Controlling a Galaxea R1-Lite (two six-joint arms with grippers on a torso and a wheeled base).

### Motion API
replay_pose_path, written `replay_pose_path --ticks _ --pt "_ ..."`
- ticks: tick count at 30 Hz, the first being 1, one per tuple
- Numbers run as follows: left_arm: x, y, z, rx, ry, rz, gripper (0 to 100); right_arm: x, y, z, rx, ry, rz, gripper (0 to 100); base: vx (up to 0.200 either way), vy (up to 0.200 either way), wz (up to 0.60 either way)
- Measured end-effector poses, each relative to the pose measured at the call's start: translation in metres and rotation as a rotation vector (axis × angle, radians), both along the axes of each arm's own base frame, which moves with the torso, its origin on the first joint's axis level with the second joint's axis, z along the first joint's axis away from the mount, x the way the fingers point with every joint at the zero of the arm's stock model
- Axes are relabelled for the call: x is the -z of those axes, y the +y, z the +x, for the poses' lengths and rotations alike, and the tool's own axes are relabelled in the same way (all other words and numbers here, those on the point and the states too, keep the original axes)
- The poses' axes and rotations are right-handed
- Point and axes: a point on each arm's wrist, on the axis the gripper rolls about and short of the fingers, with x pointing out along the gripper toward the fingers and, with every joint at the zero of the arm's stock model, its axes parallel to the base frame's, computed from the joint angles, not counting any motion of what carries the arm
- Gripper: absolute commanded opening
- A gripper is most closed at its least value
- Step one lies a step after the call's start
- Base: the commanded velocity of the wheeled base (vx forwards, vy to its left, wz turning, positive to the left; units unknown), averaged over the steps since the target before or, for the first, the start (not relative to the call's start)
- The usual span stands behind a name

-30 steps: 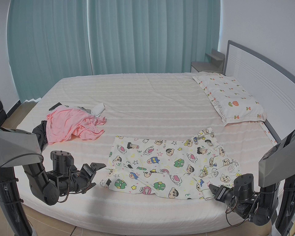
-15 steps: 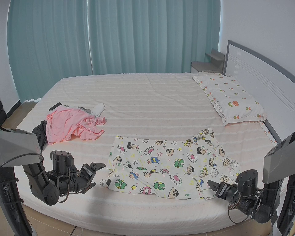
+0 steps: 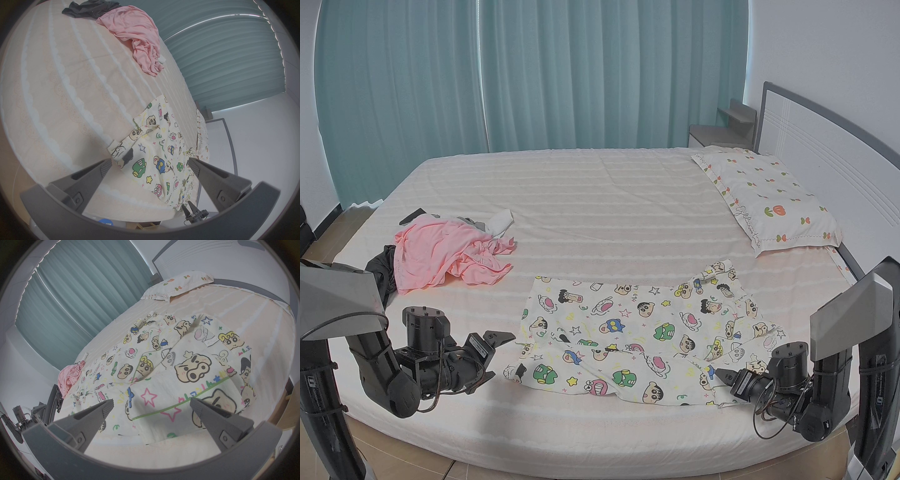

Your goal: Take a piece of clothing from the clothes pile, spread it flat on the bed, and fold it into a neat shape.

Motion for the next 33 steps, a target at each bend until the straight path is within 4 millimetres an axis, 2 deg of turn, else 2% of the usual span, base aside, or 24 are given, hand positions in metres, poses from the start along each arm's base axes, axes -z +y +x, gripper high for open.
replay_pose_path --ticks 7,16,24,31,33 --pt "-0.005 -0.010 -0.006 0.040 -0.095 0.062 100 -0.014 -0.003 -0.001 0.022 -0.029 0.061 100 0.000 0.000 0.00" --pt "-0.019 -0.035 -0.023 0.170 -0.219 0.166 100 -0.046 -0.017 -0.010 0.007 -0.061 0.261 100 0.000 0.000 0.00" --pt "-0.027 -0.044 -0.028 0.204 -0.252 0.164 100 -0.054 -0.022 -0.011 0.021 -0.084 0.271 100 0.200 0.000 0.00" --pt "-0.026 -0.048 -0.019 0.213 -0.276 0.173 100 -0.054 -0.022 -0.012 0.016 -0.086 0.268 100 0.200 0.000 0.00" --pt "-0.022 -0.049 -0.013 0.220 -0.285 0.192 100 -0.054 -0.021 -0.012 0.013 -0.085 0.267 100 0.000 0.000 0.00"
